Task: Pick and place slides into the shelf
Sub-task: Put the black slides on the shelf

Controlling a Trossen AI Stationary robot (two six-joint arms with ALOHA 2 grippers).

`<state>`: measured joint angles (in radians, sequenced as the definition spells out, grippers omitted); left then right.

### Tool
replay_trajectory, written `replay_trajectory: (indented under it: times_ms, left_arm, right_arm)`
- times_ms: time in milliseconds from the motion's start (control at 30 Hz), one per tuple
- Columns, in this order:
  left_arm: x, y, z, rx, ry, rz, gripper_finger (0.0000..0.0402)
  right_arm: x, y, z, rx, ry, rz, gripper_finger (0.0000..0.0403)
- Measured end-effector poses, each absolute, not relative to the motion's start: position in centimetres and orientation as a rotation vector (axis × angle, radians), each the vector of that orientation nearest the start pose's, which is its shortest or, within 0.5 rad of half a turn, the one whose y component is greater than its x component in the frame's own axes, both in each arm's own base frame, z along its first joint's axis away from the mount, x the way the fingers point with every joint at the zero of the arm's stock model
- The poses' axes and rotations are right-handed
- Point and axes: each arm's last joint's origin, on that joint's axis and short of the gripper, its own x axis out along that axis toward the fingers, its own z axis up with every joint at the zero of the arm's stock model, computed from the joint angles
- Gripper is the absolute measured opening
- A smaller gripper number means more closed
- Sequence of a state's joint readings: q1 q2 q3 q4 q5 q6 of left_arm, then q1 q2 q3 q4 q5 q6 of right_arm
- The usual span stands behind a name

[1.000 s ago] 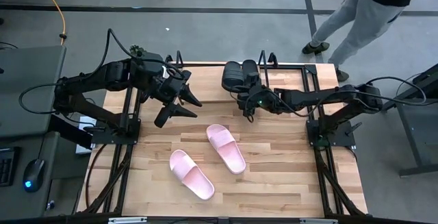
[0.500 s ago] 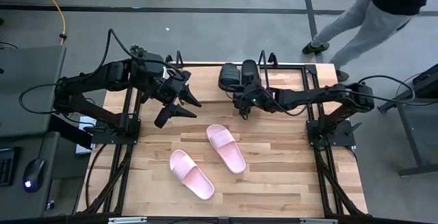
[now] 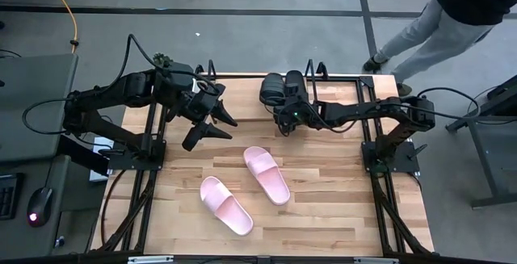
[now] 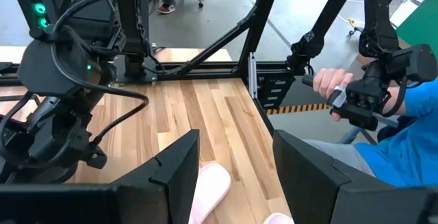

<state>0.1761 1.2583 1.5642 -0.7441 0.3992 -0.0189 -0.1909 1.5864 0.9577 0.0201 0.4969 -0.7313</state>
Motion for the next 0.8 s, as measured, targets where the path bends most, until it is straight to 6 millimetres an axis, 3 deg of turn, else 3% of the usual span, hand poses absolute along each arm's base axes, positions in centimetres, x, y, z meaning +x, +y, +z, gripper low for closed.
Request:
replay_trajectory:
  times_ms: [800]
  left_arm:
    - [23.82,3.09,44.57,-0.145,0.423,-0.215,0.0175]
  right_arm:
    - [31.99,-7.78,21.19,-0.750,0.906,-0.360,0.0016]
